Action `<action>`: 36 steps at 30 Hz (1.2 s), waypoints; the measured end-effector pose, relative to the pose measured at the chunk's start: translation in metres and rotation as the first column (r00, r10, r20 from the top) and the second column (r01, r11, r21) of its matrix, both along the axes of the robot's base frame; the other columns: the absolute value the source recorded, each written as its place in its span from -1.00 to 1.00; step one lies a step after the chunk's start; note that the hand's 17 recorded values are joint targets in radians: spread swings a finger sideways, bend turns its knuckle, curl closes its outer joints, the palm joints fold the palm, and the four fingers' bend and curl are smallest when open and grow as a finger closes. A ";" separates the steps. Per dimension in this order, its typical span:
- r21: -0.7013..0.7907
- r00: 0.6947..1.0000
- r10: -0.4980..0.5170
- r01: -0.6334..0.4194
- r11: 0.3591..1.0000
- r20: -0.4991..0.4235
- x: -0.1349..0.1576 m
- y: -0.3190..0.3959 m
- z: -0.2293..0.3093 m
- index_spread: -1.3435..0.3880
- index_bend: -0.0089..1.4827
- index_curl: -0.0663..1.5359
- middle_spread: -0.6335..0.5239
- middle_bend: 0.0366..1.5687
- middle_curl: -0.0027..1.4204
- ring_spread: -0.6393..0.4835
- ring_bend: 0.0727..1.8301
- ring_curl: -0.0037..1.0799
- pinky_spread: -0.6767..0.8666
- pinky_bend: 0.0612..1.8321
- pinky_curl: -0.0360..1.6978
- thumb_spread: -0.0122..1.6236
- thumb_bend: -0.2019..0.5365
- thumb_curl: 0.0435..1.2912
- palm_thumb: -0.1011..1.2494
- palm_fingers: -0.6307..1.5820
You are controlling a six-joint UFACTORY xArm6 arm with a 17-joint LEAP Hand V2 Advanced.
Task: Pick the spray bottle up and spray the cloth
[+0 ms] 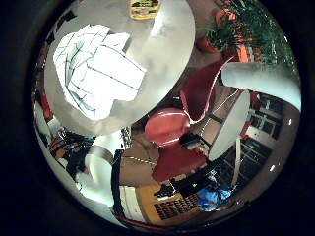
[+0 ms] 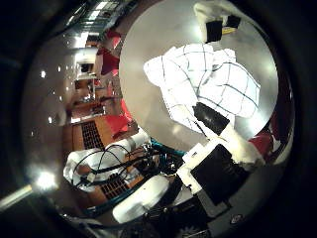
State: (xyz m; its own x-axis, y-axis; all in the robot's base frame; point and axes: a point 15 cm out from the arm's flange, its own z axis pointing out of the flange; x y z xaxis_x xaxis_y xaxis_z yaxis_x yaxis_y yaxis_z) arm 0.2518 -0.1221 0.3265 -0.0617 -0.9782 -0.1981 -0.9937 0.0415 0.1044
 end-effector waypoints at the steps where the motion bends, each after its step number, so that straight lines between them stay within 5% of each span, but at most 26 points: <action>1: 0.000 1.000 -0.016 0.016 1.000 0.004 -0.002 -0.006 0.001 0.11 -0.51 -0.39 -0.11 -0.43 -0.49 0.48 -0.87 -0.71 0.38 -0.87 -0.71 0.33 -0.50 -0.55 0.50 -0.17; 14: 0.022 0.992 -0.121 0.120 0.992 0.029 -0.031 -0.076 -0.002 0.10 -0.52 -0.38 -0.14 -0.43 -0.49 0.48 -0.88 -0.70 0.39 -0.87 -0.72 0.32 -0.50 -0.56 0.47 -0.16; 23: 0.049 0.998 -0.027 0.024 0.999 0.063 -0.030 -0.128 -0.007 0.09 -0.57 -0.39 -0.16 -0.48 -0.50 0.47 -0.87 -0.68 0.39 -0.87 -0.71 0.30 -0.51 -0.55 0.48 -0.16; 36: -0.206 0.954 0.204 -0.159 0.966 0.219 0.015 -0.206 -0.001 0.06 -0.68 -0.41 -0.21 -0.57 -0.51 0.44 -0.86 -0.66 0.38 -0.86 -0.70 0.22 -0.56 -0.57 0.29 -0.16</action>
State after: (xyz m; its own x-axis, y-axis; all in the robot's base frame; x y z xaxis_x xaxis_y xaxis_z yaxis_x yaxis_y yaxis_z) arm 0.2670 -0.3283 0.3251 0.1473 -0.9891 -0.0013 -0.9811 -0.1460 -0.1268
